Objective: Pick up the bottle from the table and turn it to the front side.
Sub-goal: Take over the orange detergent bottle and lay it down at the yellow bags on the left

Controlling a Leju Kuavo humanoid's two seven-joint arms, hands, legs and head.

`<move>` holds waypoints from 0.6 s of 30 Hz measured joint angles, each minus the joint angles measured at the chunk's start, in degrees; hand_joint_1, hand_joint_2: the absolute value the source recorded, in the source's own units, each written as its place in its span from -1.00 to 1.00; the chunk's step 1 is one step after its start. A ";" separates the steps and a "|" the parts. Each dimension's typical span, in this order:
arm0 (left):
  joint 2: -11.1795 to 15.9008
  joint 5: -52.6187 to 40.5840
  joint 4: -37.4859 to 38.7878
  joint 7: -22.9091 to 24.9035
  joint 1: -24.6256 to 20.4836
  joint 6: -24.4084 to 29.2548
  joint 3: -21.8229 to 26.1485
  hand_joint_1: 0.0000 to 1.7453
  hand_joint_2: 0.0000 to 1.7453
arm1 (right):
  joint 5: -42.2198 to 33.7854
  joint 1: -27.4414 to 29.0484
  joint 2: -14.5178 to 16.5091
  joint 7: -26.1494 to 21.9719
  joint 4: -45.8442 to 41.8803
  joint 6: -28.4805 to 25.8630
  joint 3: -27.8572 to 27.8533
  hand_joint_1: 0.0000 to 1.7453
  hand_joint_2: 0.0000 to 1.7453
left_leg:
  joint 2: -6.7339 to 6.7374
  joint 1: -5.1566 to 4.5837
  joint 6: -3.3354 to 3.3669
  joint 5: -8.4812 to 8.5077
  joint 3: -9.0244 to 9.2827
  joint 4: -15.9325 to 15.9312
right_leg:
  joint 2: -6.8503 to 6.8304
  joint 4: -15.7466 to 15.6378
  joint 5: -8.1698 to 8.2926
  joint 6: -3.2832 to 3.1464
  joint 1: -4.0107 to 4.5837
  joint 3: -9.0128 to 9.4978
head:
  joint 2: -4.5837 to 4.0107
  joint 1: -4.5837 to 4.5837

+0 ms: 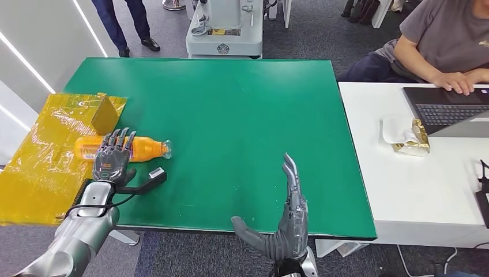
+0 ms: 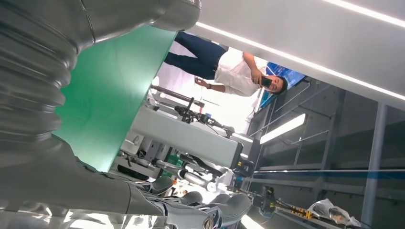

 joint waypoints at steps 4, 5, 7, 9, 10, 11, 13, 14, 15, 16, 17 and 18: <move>0.20 0.00 -0.94 0.91 0.45 0.00 0.01 -1.00 1.00 | 0.02 0.02 -0.02 0.00 0.00 0.00 0.04 -1.00 1.00 | 0.00 0.00 0.00 0.00 0.00 0.00 | 0.00 0.00 0.00 0.00 0.00 0.00 | 0.00 0.01; 0.24 0.00 -1.53 1.13 0.72 0.00 0.01 -1.00 1.00 | 0.02 0.02 -0.02 0.00 0.00 0.00 0.05 -1.00 1.00 | 0.00 0.00 0.00 0.00 0.00 0.00 | 0.00 0.00 0.00 0.00 0.00 0.00 | 0.00 0.01; 0.33 0.00 -3.68 1.43 1.51 0.01 0.14 -1.00 1.00 | 0.00 0.02 -0.02 0.00 0.00 0.00 0.08 -1.00 1.00 | 0.00 0.00 0.00 0.00 0.00 0.00 | 0.00 0.00 0.00 0.00 0.00 0.00 | 0.00 0.01; 0.36 0.02 -7.17 0.69 2.70 0.02 0.85 -1.00 1.00 | -0.05 0.01 -0.02 0.00 0.00 0.00 0.11 -1.00 1.00 | 0.01 0.00 0.00 0.00 0.00 0.00 | 0.00 0.00 0.00 0.00 0.00 0.00 | 0.00 0.01; 0.25 0.08 -9.68 -0.50 3.50 0.04 1.78 -1.00 1.00 | -0.09 0.01 -0.02 0.00 0.00 0.00 0.13 -1.00 1.00 | 0.01 0.00 0.00 0.00 0.01 0.00 | 0.01 0.00 0.00 0.00 0.00 0.00 | 0.00 0.00; -0.03 0.21 -12.63 -2.40 4.34 0.09 3.13 -1.00 1.00 | -0.16 0.00 -0.02 0.00 0.00 0.00 0.16 -1.00 1.00 | 0.02 0.00 0.00 0.00 0.00 0.01 | 0.02 -0.01 0.00 0.00 0.00 -0.01 | 0.00 0.01; -1.21 0.90 -19.40 -8.44 5.90 0.18 7.22 -1.00 1.00 | -0.42 -0.09 -0.02 0.00 0.02 0.00 0.24 -1.00 1.00 | 0.01 -0.01 0.00 0.00 0.00 0.01 | 0.01 -0.02 0.00 0.00 -0.01 -0.02 | 0.00 0.00; -2.25 1.85 -22.83 -13.35 6.39 0.22 10.26 -1.00 1.00 | -0.70 -0.21 -0.02 0.00 0.04 0.00 0.29 -1.00 1.00 | 0.01 -0.01 0.00 0.00 -0.01 0.01 | 0.01 -0.02 0.00 0.00 -0.01 -0.02 | 0.00 0.01; -3.57 3.39 -26.16 -19.01 6.72 0.27 13.82 -1.00 1.00 | -0.99 -0.39 -0.02 0.00 0.08 0.00 0.36 -1.00 1.00 | 0.02 -0.01 0.00 0.00 -0.01 0.01 | 0.02 -0.02 0.01 0.00 -0.01 -0.01 | 0.00 0.01; -5.04 5.95 -29.59 -24.67 6.97 0.32 17.73 -1.00 1.00 | -1.35 -0.64 -0.02 0.00 0.14 0.01 0.46 -1.00 1.00 | 0.07 -0.01 -0.01 -0.01 0.00 0.01 | 0.07 -0.02 0.01 -0.01 -0.01 -0.02 | 0.00 0.01; -6.34 9.02 -32.79 -29.20 7.17 0.37 21.28 -1.00 1.00 | -1.76 -0.92 -0.02 0.00 0.22 0.02 0.57 -1.00 1.00 | 0.13 -0.02 -0.01 -0.02 0.01 0.01 | 0.12 -0.02 0.02 -0.01 -0.02 -0.02 | 0.00 0.02; -7.62 13.51 -36.09 -31.72 7.46 0.42 23.97 -1.00 1.00 | -2.09 -1.23 -0.02 0.00 0.34 0.06 0.72 -1.00 1.00 | 0.17 -0.02 -0.02 -0.03 0.03 0.01 | 0.18 -0.02 0.03 -0.02 -0.02 -0.02 | 0.00 0.01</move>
